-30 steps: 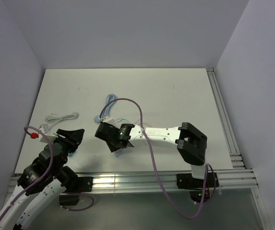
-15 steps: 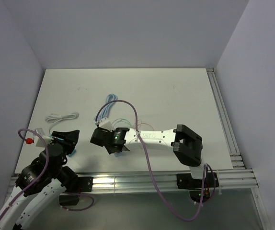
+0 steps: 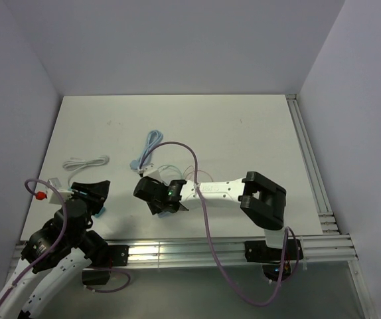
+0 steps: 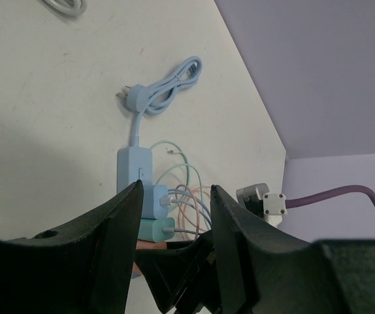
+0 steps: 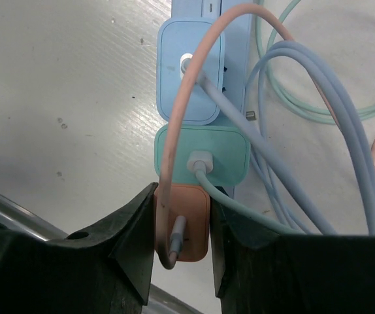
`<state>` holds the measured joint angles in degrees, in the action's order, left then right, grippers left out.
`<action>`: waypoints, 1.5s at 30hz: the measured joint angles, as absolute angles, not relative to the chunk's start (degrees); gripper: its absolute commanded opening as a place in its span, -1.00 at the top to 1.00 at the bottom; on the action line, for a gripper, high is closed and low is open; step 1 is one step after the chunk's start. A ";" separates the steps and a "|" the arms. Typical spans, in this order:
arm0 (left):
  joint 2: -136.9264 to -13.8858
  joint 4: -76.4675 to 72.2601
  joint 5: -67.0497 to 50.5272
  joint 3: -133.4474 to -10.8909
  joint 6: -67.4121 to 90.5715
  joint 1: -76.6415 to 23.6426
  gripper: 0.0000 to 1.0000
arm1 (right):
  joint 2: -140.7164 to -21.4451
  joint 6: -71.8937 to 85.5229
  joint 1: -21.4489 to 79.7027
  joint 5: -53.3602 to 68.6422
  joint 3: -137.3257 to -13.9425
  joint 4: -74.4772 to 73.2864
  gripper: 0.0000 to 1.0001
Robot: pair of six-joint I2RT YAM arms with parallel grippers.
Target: Insert the plug
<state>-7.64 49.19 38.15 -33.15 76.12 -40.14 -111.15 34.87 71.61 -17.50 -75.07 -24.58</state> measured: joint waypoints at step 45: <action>-8.34 47.68 37.10 -33.93 75.37 -40.14 -0.34 | -88.66 31.64 73.78 -7.99 -61.34 -23.57 -0.89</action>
<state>-8.34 47.68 37.10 -33.93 75.37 -40.14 -88.66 31.64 73.78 -7.99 -61.34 -23.57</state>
